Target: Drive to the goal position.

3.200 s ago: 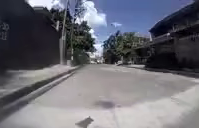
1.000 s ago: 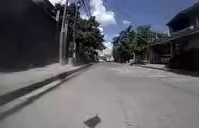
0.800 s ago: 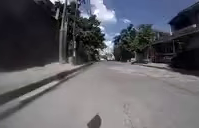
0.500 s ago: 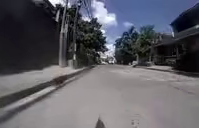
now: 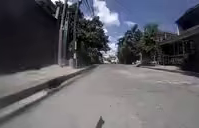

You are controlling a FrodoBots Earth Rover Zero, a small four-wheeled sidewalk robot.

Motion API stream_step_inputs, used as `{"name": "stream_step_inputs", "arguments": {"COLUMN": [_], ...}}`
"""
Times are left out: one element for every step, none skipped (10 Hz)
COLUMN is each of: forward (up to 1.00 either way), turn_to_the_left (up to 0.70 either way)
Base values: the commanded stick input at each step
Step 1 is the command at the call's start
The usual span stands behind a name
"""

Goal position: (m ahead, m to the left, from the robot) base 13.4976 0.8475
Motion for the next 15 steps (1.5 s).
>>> {"name": "stream_step_inputs", "arguments": {"forward": [1.0, 1.0, 1.0, 1.0, 1.0, 1.0, 1.0, 1.0, 1.0, 1.0, 1.0, 1.0, 1.0, 1.0, 1.0], "turn_to_the_left": [-0.23, -0.04, 0.0, -0.02, -0.02, -0.02, -0.01, 0.0, 0.0, -0.01, -0.02, -0.02, -0.1, -0.31, -0.37]}}
